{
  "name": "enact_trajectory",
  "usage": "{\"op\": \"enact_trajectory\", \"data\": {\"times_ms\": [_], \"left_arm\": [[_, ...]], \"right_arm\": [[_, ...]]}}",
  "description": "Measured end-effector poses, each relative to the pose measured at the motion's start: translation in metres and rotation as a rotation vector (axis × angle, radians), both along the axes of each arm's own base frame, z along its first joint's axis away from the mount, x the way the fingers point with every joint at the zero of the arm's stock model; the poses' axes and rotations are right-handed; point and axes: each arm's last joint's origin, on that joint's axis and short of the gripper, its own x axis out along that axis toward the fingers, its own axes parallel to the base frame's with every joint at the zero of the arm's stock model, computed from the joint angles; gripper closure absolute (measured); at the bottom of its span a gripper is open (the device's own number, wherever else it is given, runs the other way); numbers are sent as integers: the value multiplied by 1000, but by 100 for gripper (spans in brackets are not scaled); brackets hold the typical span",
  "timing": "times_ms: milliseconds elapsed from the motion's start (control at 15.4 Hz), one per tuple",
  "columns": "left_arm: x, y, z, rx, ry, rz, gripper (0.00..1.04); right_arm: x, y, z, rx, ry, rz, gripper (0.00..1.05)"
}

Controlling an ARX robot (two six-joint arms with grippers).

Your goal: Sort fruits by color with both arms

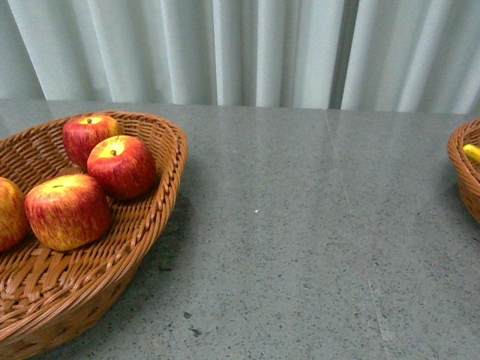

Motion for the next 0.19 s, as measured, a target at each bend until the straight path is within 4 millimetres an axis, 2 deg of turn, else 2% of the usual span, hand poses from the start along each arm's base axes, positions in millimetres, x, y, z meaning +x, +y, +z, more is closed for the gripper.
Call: {"op": "enact_trajectory", "data": {"times_ms": [195], "left_arm": [[0, 0, 0, 0, 0, 0, 7]], "right_arm": [[0, 0, 0, 0, 0, 0, 7]]}}
